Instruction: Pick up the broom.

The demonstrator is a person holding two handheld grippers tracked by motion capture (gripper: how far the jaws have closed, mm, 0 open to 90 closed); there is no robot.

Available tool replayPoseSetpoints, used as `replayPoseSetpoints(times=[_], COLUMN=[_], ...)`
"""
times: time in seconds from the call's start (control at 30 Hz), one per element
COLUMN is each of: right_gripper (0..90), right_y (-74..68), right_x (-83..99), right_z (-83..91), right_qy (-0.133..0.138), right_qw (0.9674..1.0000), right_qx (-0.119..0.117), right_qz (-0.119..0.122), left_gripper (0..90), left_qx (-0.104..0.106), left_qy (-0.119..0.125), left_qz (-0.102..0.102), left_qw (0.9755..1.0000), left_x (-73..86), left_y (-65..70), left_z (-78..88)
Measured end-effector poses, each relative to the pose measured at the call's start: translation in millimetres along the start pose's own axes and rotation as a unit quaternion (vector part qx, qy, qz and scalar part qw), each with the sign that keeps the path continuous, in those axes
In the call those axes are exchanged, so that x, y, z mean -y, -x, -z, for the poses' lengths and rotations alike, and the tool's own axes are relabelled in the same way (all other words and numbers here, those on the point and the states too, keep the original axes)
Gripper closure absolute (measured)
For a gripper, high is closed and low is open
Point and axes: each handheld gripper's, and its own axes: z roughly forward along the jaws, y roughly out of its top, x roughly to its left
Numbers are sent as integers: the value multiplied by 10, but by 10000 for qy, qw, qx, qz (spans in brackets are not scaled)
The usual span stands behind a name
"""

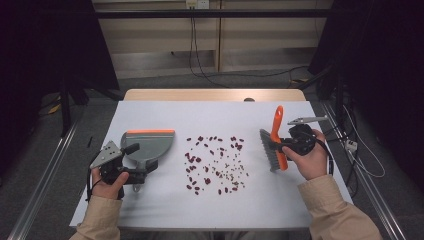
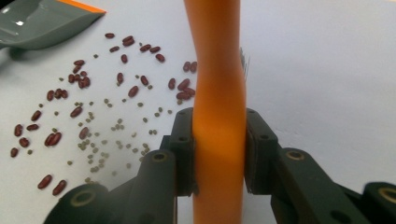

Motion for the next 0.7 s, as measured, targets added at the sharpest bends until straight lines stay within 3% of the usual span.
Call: replayPoseSetpoints(times=[0.2,0.47,0.7], right_gripper=[697,699,700], right_y=[-1,45,56], right_x=[-23,-63,-86], right_z=[-92,-326,-529], right_qy=[-65,79,-25], right_qw=[9999,9995,9988], right_qx=[90,316,485], right_qz=[43,-1,58], left_gripper=[41,41,42], left_qx=[6,3,9], left_qy=[-14,-54,-69], left_qz=[-4,6,24], left_qw=[10000,10000,10000], left_x=[6,35,45], left_y=[-2,-16,-23], left_z=[-1,-15,-20])
